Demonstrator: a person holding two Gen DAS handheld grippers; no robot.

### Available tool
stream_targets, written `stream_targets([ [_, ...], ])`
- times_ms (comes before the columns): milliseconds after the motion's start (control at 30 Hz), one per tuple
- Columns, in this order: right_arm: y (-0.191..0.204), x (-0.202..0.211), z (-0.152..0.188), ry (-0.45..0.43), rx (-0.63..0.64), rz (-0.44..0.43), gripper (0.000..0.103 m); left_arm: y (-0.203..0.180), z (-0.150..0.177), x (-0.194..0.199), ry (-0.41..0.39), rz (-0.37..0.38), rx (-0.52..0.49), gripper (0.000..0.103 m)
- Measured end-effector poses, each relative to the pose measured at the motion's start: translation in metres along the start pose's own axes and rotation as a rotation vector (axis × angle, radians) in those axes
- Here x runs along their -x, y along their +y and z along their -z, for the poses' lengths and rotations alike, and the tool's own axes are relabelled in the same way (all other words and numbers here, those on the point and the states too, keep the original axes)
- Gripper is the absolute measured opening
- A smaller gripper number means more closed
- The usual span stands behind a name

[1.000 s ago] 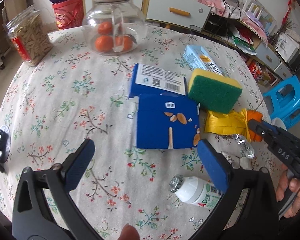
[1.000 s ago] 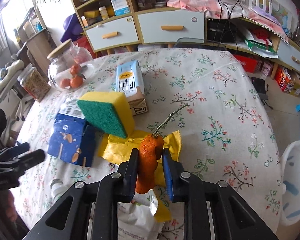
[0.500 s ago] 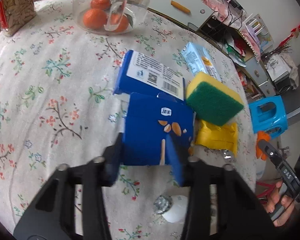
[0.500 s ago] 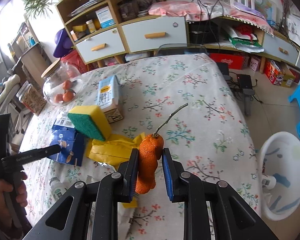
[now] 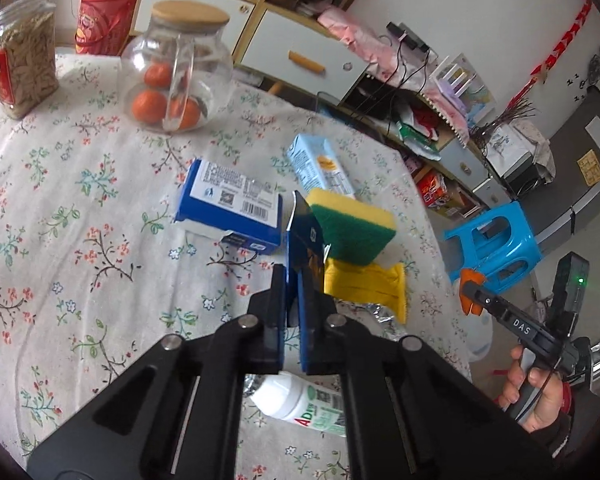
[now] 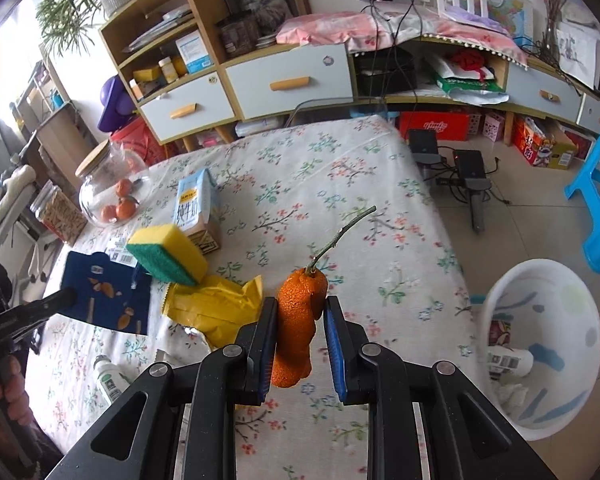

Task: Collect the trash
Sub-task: 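Carry the blue box and orange peel over the bucket and release both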

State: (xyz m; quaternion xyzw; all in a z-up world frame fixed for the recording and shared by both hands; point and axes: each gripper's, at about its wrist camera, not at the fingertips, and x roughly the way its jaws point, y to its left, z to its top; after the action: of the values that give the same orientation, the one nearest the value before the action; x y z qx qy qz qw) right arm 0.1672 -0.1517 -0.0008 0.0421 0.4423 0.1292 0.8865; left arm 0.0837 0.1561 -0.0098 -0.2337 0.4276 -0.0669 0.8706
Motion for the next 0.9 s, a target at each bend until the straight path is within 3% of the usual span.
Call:
stream_targets([
  [200, -0.023, 0.020, 0.001, -0.028, -0.027, 0.013, 0.024, -0.018, -0.004, 0.013, -0.063, 0.015, -0.042, 0.006],
  [400, -0.051, 0.044, 0.008, -0.049, -0.060, 0.039, 0.024, -0.043, 0.000, 0.011, -0.069, 0.063, -0.071, 0.006],
  [900, -0.166, 0.107, 0.040, -0.089, -0.268, 0.161, 0.024, -0.169, 0.024, -0.044, 0.040, 0.175, -0.292, 0.006],
])
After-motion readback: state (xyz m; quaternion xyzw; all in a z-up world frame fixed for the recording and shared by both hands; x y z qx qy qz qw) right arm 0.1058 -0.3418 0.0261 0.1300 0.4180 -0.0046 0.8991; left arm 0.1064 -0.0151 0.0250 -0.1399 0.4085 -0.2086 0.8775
